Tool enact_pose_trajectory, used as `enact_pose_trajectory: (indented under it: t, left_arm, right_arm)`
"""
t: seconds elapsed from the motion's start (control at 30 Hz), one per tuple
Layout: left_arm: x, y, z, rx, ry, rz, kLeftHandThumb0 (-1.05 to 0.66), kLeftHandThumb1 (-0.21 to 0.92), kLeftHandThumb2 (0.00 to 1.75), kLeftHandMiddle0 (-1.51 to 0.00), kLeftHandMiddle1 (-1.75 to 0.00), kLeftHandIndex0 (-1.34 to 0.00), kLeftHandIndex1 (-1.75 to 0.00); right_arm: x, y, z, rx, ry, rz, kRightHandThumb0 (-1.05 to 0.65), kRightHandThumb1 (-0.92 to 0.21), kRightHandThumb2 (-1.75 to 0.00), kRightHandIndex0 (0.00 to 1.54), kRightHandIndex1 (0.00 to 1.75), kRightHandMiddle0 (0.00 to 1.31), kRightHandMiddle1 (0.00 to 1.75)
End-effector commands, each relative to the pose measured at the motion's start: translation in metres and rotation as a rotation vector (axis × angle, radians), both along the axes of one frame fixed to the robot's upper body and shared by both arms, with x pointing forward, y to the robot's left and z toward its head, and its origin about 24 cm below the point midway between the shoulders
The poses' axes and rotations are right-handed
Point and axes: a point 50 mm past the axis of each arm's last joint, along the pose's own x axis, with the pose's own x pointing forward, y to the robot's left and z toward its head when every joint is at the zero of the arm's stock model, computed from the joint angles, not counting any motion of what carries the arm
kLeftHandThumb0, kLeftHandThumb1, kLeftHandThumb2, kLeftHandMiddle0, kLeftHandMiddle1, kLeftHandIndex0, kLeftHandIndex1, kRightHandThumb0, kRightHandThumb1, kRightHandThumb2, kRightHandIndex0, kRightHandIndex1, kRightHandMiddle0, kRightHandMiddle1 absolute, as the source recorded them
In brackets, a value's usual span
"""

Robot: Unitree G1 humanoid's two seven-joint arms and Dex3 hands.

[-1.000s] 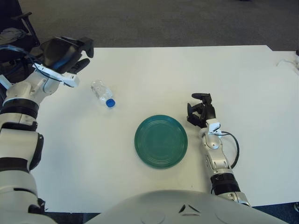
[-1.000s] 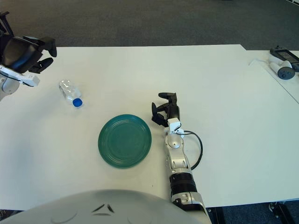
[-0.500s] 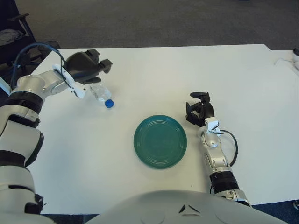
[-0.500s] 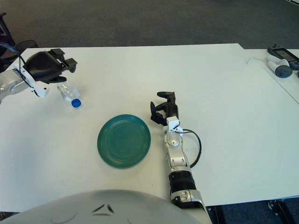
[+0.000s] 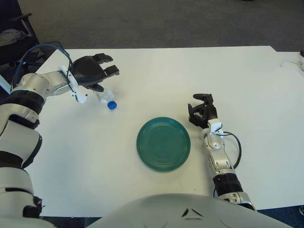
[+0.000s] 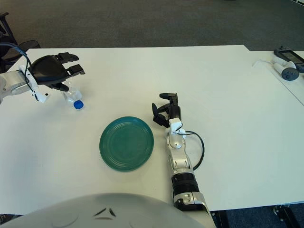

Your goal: Put the bottle into the plate.

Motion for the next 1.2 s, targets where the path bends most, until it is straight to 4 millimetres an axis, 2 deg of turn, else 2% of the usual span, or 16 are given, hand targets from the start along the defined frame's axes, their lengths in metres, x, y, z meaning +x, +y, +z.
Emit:
enact_pose_trajectory:
  t: [0.0, 0.33, 0.6, 0.87, 0.97, 1.17]
  left_arm:
    - [-0.0017, -0.0032, -0.001, -0.028, 0.007, -0.024, -0.85, 0.92, 0.27, -0.29, -0.17, 0.0, -0.84]
    - [-0.0034, -0.003, -0.0044, -0.004, 0.061, -0.02, -0.87, 0.92, 0.31, -0.32, -0.18, 0.0, -0.87]
    - [-0.0016, -0.0014, -0.0053, 0.087, 0.132, 0.034, -1.01, 0.92, 0.27, -0.27, -0.15, 0.0, -0.82]
    - [-0.0012, 0.0007, -0.0067, 0.218, 0.19, 0.083, -1.05, 0.92, 0.2, -0.16, -0.07, 0.0, -0.49]
    - [-0.0013, 0.0009, -0.0081, 0.264, 0.208, 0.096, -1.05, 0.92, 0.17, -0.11, -0.04, 0.0, -0.35]
    - [-0.0012, -0.0005, -0.0097, 0.358, 0.205, 0.107, -1.04, 0.89, 0.13, -0.06, 0.0, 0.0, -0.21]
  right_arm:
    - [-0.0133, -0.002, -0.0249, -0.007, 0.135, 0.005, 0.36, -0.72, -0.71, 0.39, 1.64, 0.0, 1.44]
    - [-0.0128, -0.0028, -0.0264, 0.0, 0.142, -0.001, 0.37, -0.66, -0.81, 0.41, 1.66, 0.0, 1.48]
    - [-0.0129, -0.0039, -0.0272, -0.002, 0.142, 0.003, 0.37, -0.66, -0.82, 0.4, 1.67, 0.0, 1.5]
    - [-0.0136, -0.0048, -0.028, -0.002, 0.142, 0.012, 0.37, -0.67, -0.81, 0.39, 1.67, 0.0, 1.57]
    - [-0.0137, -0.0051, -0.0282, -0.003, 0.143, 0.014, 0.36, -0.72, -0.73, 0.38, 1.65, 0.0, 1.59]
    - [-0.014, -0.0064, -0.0286, -0.006, 0.142, 0.02, 0.35, -0.77, -0.64, 0.36, 1.64, 0.0, 1.62]
